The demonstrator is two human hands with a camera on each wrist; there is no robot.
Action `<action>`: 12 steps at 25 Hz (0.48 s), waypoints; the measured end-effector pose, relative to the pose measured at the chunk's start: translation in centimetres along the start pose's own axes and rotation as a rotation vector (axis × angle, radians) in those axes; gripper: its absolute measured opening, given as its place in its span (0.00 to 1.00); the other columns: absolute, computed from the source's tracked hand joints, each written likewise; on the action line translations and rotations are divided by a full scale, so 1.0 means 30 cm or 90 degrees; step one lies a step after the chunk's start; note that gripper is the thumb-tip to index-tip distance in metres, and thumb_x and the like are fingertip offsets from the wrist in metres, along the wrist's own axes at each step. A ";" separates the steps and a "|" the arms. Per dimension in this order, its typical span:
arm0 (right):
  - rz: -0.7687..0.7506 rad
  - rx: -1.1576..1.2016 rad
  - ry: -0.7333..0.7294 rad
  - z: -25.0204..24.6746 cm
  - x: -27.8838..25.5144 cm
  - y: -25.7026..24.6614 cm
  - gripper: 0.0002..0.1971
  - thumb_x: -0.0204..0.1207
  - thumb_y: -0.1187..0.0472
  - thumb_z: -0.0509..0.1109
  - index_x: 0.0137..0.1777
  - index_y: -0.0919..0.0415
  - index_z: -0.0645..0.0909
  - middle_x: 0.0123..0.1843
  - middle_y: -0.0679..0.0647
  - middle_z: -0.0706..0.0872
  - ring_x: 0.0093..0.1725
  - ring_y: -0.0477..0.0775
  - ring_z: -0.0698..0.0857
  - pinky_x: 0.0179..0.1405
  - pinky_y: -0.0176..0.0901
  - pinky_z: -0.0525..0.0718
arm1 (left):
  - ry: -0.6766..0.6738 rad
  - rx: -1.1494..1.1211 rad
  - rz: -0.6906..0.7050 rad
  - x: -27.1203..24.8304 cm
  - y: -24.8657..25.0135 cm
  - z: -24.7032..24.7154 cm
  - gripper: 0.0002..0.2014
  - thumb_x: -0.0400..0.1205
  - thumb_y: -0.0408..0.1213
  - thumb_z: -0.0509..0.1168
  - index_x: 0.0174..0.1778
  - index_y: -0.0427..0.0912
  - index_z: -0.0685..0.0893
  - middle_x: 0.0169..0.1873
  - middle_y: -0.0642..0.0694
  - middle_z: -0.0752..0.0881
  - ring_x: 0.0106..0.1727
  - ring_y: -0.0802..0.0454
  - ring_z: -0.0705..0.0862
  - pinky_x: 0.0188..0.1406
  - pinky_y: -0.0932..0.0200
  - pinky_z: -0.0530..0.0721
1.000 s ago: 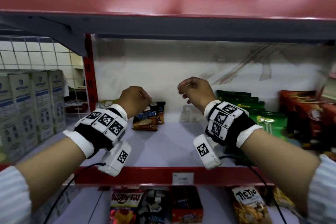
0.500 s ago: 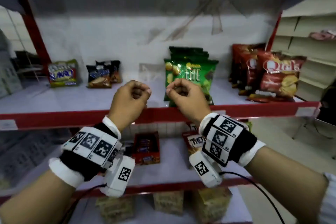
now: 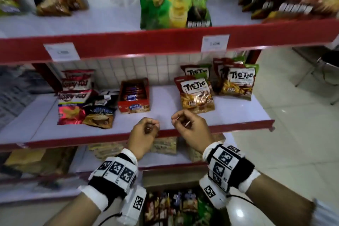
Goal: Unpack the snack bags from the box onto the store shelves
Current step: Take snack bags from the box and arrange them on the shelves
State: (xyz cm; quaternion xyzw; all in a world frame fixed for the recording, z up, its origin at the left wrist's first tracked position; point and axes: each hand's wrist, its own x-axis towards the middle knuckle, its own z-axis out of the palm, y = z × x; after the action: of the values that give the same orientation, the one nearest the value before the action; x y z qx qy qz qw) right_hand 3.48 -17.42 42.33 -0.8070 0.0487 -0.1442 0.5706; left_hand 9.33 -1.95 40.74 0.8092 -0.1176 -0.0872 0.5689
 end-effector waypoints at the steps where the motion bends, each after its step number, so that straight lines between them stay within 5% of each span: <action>1: 0.040 0.004 0.003 0.016 -0.011 0.067 0.04 0.75 0.69 0.71 0.44 0.60 0.83 0.37 0.57 0.86 0.37 0.46 0.82 0.41 0.34 0.81 | -0.011 0.002 -0.030 0.004 -0.066 0.025 0.03 0.81 0.25 0.64 0.47 0.36 0.81 0.41 0.40 0.84 0.44 0.45 0.82 0.49 0.51 0.81; 6: 0.200 -0.016 -0.026 0.109 -0.107 0.408 0.07 0.76 0.69 0.70 0.45 0.55 0.81 0.38 0.57 0.84 0.37 0.49 0.79 0.40 0.32 0.78 | -0.082 0.024 -0.177 -0.010 -0.395 0.149 0.05 0.82 0.23 0.61 0.49 0.34 0.80 0.38 0.41 0.82 0.44 0.44 0.80 0.42 0.54 0.79; 10: 0.273 -0.053 -0.075 0.158 -0.207 0.678 0.04 0.78 0.67 0.69 0.47 0.57 0.81 0.39 0.60 0.84 0.37 0.49 0.79 0.44 0.41 0.80 | -0.119 0.081 -0.238 -0.026 -0.639 0.244 0.03 0.82 0.27 0.63 0.48 0.38 0.81 0.40 0.44 0.82 0.46 0.45 0.82 0.48 0.57 0.80; 12: 0.275 -0.080 -0.114 0.188 -0.253 0.827 0.05 0.77 0.67 0.69 0.45 0.55 0.81 0.38 0.53 0.85 0.36 0.44 0.80 0.40 0.31 0.78 | -0.142 0.078 -0.247 -0.042 -0.792 0.291 0.04 0.82 0.27 0.63 0.47 0.39 0.80 0.41 0.43 0.83 0.47 0.45 0.82 0.54 0.50 0.82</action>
State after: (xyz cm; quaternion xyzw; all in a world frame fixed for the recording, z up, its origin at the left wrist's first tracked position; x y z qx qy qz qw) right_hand -0.01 -19.00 16.05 -0.8215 0.1780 0.0564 0.5388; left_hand 7.90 -1.73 15.44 0.8350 -0.0269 -0.2766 0.4748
